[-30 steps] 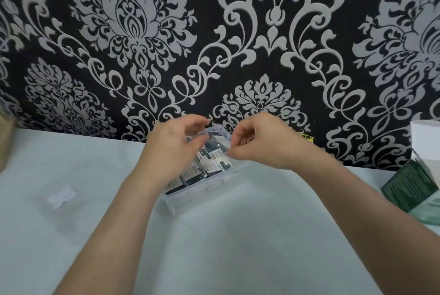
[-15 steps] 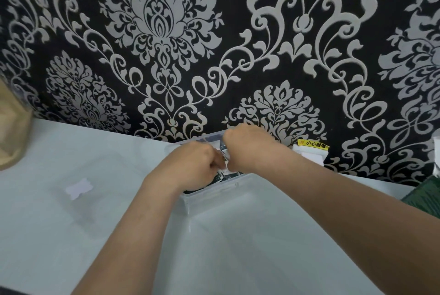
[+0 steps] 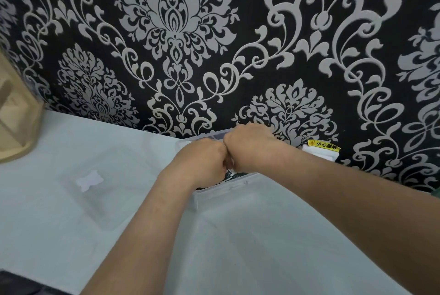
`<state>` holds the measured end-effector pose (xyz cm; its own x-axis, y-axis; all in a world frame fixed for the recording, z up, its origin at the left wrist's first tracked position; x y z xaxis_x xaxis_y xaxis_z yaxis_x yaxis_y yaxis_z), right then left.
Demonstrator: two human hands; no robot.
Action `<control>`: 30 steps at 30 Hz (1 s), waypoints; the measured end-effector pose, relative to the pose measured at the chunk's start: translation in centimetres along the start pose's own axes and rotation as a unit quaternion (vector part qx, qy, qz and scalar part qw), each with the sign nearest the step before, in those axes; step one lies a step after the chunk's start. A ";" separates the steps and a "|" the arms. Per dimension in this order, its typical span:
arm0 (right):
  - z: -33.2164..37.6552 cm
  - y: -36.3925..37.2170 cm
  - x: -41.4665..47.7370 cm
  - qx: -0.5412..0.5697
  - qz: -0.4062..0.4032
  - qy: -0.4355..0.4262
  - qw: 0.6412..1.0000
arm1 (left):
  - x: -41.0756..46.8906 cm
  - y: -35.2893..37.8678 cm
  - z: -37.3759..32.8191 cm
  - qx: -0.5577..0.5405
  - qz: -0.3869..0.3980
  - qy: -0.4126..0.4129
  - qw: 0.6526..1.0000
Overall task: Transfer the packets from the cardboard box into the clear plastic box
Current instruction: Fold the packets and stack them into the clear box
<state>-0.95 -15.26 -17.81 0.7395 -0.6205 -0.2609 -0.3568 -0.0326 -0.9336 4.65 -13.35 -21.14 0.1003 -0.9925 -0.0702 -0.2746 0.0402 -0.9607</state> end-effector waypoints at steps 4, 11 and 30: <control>-0.2 0.7 0.2 -0.013 0.015 0.008 1.000 | 0.0 0.2 0.1 0.001 0.007 0.001 1.000; -3.0 1.0 -0.2 0.186 0.021 0.001 0.982 | 0.8 0.9 0.6 -0.003 0.014 0.004 1.000; -2.1 2.2 -0.8 0.201 0.117 -0.072 0.970 | 0.8 0.8 0.4 -0.002 0.005 -0.001 1.000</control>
<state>-3.52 -16.43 -19.15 0.7477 -0.4575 -0.4812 -0.2944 0.4213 -0.8578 4.94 -14.09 -22.04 0.0993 -0.9919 -0.0796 -0.2796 0.0490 -0.9589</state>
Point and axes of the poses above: each hand's wrist, its own x-axis towards the middle knuckle, its own y-axis out of the palm, z = x × y, the point moved 7 cm from there along x, towards the middle knuckle, and after that the axes turned 15 degrees about -y, right-handed, at the moved point
